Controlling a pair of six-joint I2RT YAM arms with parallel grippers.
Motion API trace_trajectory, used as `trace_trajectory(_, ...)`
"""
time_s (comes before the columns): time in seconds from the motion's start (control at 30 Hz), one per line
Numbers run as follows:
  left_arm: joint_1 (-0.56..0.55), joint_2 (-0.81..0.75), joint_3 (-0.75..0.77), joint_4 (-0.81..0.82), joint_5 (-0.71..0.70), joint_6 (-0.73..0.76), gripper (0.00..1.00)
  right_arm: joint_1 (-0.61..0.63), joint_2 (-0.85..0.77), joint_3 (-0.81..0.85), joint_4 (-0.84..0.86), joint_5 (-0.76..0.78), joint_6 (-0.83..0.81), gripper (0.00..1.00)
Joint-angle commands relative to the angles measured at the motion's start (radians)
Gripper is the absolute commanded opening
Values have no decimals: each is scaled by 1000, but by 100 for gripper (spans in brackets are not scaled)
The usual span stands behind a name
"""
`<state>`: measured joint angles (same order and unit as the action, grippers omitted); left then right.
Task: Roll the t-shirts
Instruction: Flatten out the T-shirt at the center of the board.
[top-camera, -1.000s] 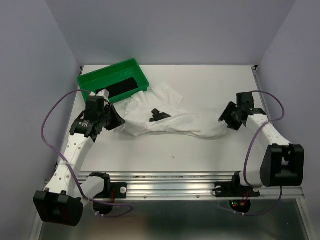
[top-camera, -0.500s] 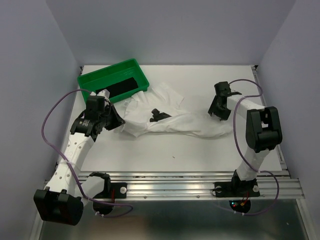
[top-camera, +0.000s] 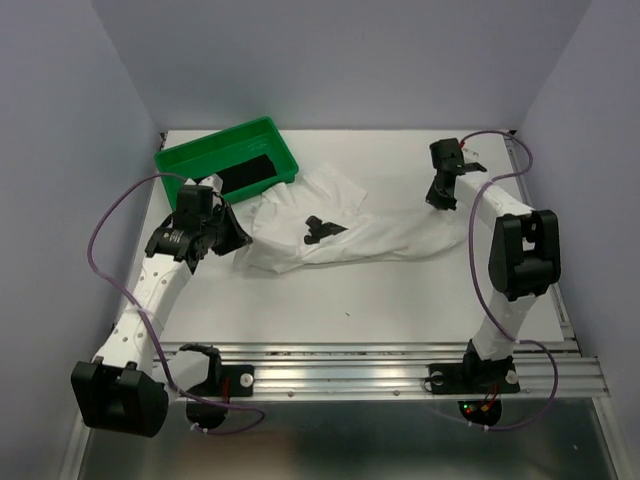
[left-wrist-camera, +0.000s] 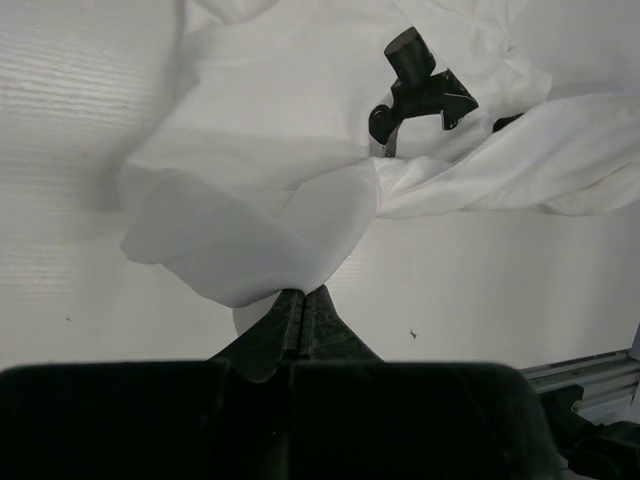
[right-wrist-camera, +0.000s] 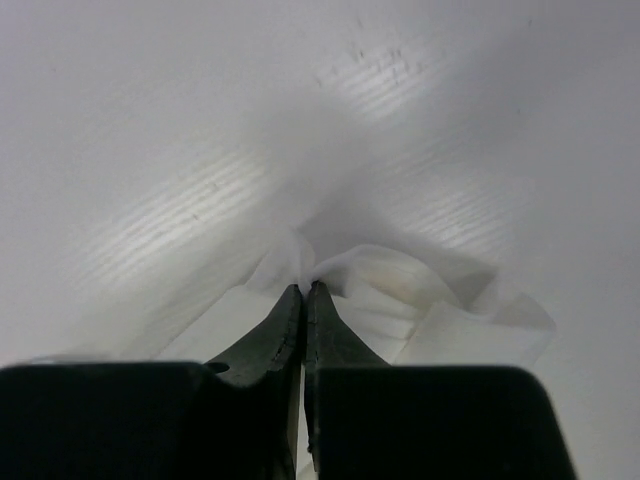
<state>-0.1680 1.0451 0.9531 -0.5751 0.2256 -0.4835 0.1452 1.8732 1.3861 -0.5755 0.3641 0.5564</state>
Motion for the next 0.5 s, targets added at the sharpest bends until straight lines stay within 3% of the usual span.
trace_trajectory(0.0, 2, 105, 179, 81, 24, 22, 0, -2, 15, 262, -3, 98, -50, 1)
trace_trajectory(0.13, 5, 255, 453, 46, 3, 51, 0, -12, 23, 474, -35, 113, -88, 1)
trace_trajectory(0.2, 13, 282, 597, 20, 14, 59, 0, -24, -43, 501, -6, 121, -108, 1)
trace_trajectory(0.3, 19, 279, 665, 21, 29, 62, 0, -33, -225, 359, 144, 145, -161, 1)
trace_trajectory(0.33, 19, 253, 656, 30, 37, 60, 0, -33, -277, 241, 208, 151, -171, 1)
trace_trajectory(0.47, 19, 150, 442, 102, 102, 20, 0, -33, -541, -127, 278, 180, -87, 1)
